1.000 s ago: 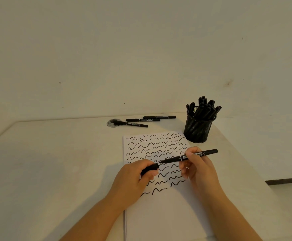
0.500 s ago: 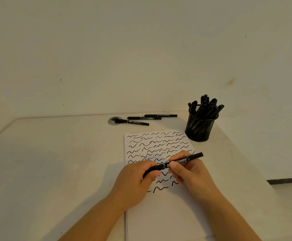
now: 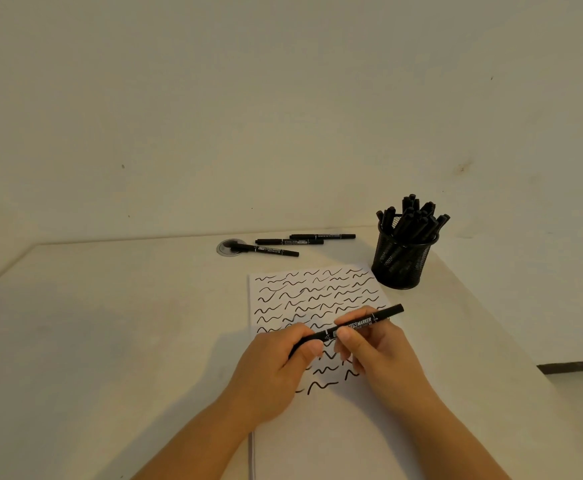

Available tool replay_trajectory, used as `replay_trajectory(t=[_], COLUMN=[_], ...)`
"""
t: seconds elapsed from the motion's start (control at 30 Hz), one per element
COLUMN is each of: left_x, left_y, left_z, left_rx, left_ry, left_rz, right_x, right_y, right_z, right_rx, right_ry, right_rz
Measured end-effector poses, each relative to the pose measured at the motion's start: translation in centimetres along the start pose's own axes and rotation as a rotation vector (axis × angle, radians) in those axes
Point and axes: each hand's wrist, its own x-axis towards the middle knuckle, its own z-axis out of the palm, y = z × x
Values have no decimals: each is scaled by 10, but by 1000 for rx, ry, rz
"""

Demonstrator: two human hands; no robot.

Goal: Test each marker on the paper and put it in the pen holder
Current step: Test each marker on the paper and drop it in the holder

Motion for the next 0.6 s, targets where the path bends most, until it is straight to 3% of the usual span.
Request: replay_trajectory(t=[0.13, 0.27, 0.33, 0.43, 0.6], left_x=[1, 6, 9, 17, 43], left_y=[1, 6, 13, 26, 43], left_z=[-4, -12, -12, -12, -18], left_rx=[67, 160, 236, 337, 384], left_ry=[123, 181, 134, 86, 83], left_rz=[-34, -37, 18, 134, 239], right_x=[-2, -3, 1, 8, 23], right_y=[-2, -14, -21, -31, -51], right_z=[5, 4, -1, -12, -36], right_rx=[-373, -876, -1116, -1288, -1282], right_ry=[237, 263, 180, 90, 15], right_rz=[-87, -617, -757, -822, -757])
